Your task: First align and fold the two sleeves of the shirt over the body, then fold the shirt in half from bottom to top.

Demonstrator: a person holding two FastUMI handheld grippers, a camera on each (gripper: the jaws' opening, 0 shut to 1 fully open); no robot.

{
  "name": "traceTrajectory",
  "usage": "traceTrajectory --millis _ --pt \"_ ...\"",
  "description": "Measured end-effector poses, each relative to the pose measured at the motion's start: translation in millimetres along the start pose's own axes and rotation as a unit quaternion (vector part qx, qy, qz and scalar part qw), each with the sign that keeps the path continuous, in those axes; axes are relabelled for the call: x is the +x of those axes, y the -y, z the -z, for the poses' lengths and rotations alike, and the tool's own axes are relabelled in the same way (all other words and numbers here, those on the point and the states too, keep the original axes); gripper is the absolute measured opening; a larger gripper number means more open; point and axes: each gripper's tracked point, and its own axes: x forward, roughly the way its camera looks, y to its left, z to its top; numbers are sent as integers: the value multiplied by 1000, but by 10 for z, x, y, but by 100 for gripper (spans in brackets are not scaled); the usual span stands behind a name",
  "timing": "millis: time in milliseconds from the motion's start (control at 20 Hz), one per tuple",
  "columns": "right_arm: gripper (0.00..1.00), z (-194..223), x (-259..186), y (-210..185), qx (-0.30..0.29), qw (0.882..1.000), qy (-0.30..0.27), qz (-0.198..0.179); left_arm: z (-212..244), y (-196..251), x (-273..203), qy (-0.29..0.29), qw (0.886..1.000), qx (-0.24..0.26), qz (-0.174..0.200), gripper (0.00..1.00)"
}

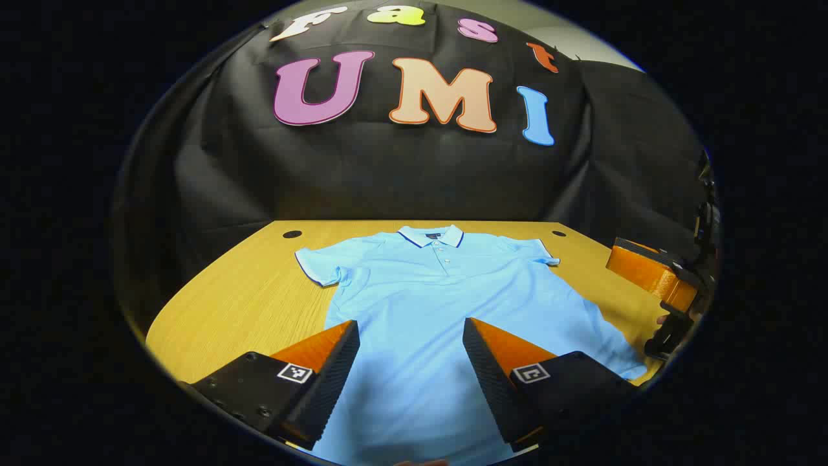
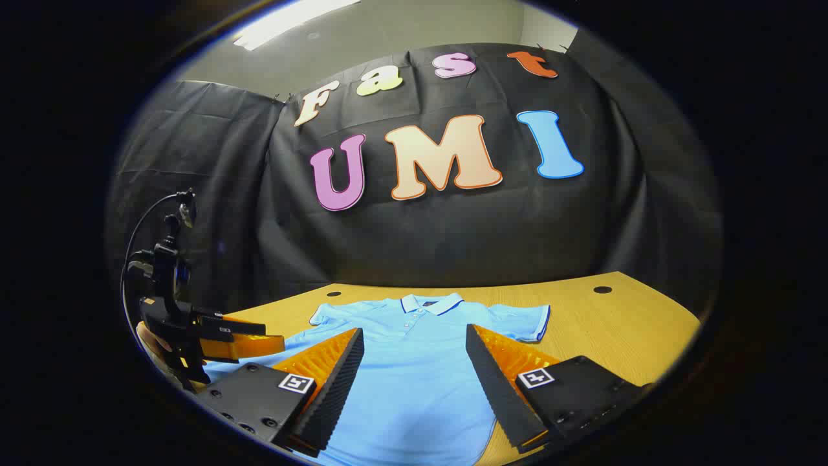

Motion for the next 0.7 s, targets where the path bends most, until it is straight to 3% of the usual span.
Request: traceTrajectory --millis 350,700 --pt "98 58 -9 217 -3 999 -23 26 -62 -27 -59 6 1000 -3 2 95" --pt "98 97 506 634 -5 994 -102 47 -166 -169 -124 17 1000 -11 -8 95"
